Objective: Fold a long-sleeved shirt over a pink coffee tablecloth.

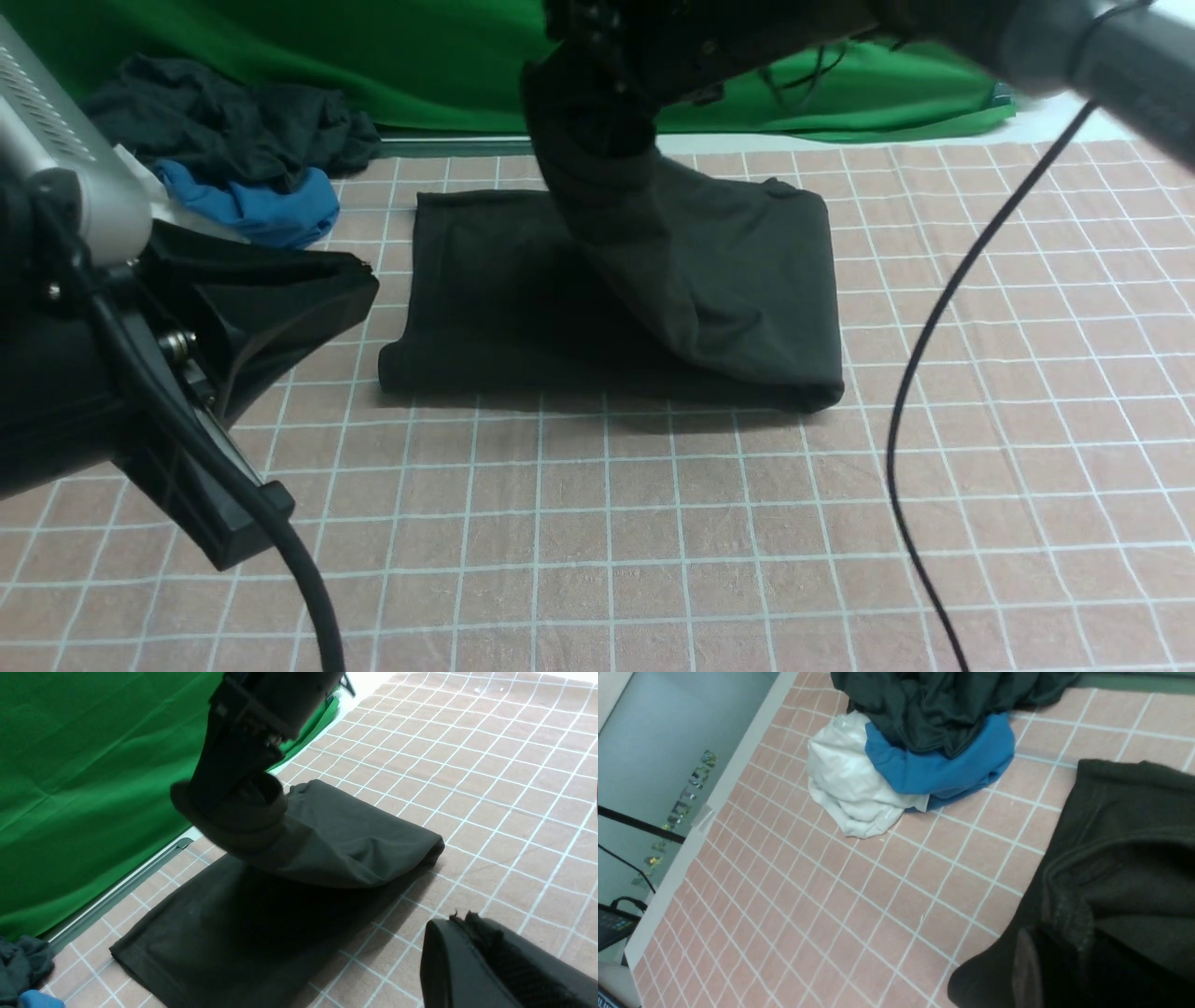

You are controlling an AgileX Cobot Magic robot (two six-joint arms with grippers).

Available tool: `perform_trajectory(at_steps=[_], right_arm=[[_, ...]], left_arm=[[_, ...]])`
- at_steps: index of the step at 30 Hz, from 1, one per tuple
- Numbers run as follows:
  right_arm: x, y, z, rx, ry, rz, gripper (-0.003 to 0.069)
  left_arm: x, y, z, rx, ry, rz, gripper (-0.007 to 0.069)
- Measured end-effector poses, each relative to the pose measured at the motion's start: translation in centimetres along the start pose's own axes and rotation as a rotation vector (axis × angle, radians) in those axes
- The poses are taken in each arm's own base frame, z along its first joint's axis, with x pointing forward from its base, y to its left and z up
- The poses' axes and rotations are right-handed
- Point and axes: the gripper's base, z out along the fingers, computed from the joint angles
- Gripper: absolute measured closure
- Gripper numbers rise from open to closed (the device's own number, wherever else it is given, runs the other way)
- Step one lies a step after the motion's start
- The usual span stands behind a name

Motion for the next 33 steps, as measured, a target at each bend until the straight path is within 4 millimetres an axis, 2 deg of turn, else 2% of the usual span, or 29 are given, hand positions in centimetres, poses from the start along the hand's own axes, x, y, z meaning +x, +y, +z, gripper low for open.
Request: perform_trajectory(at_steps=[4, 7, 9, 11, 14, 17, 18, 19, 22, 23, 24, 25, 27, 28, 30, 31, 32, 33], right_arm=[[0.4, -0.2, 1.6, -0.013, -0.019, 0.032, 0.0593], [0.8, -0.3, 3.1, -0.028, -0.049, 0.071, 0.0537], [0.9, 0.1, 3.8, -0.036, -0.078, 0.085, 0.045], [1.0, 0.8, 4.4, -0.055, -0.103, 0.104, 0.0323], [0.6, 2.0, 4.1, -0.096, -0.108, 0.091, 0.0163], [0.0, 2.6, 2.9, -0.113, -0.092, 0.025, 0.0134], [-0.6, 2.7, 1.2, -0.1, -0.076, -0.033, 0.0168], [-0.7, 2.7, 1.0, -0.096, -0.074, -0.041, 0.0168], [-1.7, 1.7, -3.2, 0.076, -0.004, -0.227, 0.0389], [-1.7, 1.1, -3.7, 0.135, 0.018, -0.256, 0.0447], [-1.7, 0.9, -3.8, 0.151, 0.024, -0.256, 0.0475], [-1.5, -0.4, -4.0, 0.267, 0.067, -0.282, 0.0557], [-0.8, -2.6, -3.0, 0.363, 0.12, -0.275, 0.0611], [-0.1, -4.0, -1.8, 0.393, 0.152, -0.262, 0.0625], [0.7, -5.4, -0.4, 0.411, 0.187, -0.247, 0.0632], [1.4, -6.2, 0.7, 0.419, 0.214, -0.242, 0.0635], [2.7, -7.6, 2.6, 0.424, 0.268, -0.225, 0.0638], [3.3, -7.9, 3.3, 0.423, 0.291, -0.221, 0.0638]], left_arm=[[0.0, 0.0, 0.0, 0.0, 0.0, -0.002, 0.0608], [0.0, 0.0, 0.0, 0.001, 0.001, -0.002, 0.0608], [0.0, 0.0, 0.0, 0.001, 0.001, -0.006, 0.0608], [0.0, 0.0, 0.0, 0.001, 0.001, -0.007, 0.0608], [0.0, 0.0, 0.0, 0.004, 0.004, -0.009, 0.0608], [0.1, -0.1, 0.0, 0.006, 0.008, -0.006, 0.0608], [0.1, -0.1, 0.0, 0.006, 0.01, -0.005, 0.0608], [0.1, -0.1, 0.0, 0.007, 0.01, -0.005, 0.0608], [0.2, -0.1, 0.0, 0.006, 0.017, 0.005, 0.0608], [0.2, 0.0, 0.0, 0.005, 0.018, 0.007, 0.0608], [0.2, 0.0, 0.0, 0.004, 0.019, 0.009, 0.0608], [0.2, 0.0, 0.0, 0.004, 0.019, 0.009, 0.0608], [0.2, 0.0, 0.0, 0.004, 0.02, 0.01, 0.0608], [0.2, 0.0, 0.0, 0.003, 0.02, 0.011, 0.0608], [0.2, 0.0, 0.0, 0.003, 0.02, 0.011, 0.0608], [0.2, 0.0, 0.0, 0.003, 0.02, 0.012, 0.0608], [0.2, 0.0, 0.0, 0.003, 0.02, 0.012, 0.0608], [0.2, 0.0, 0.0, 0.003, 0.021, 0.012, 0.0608]])
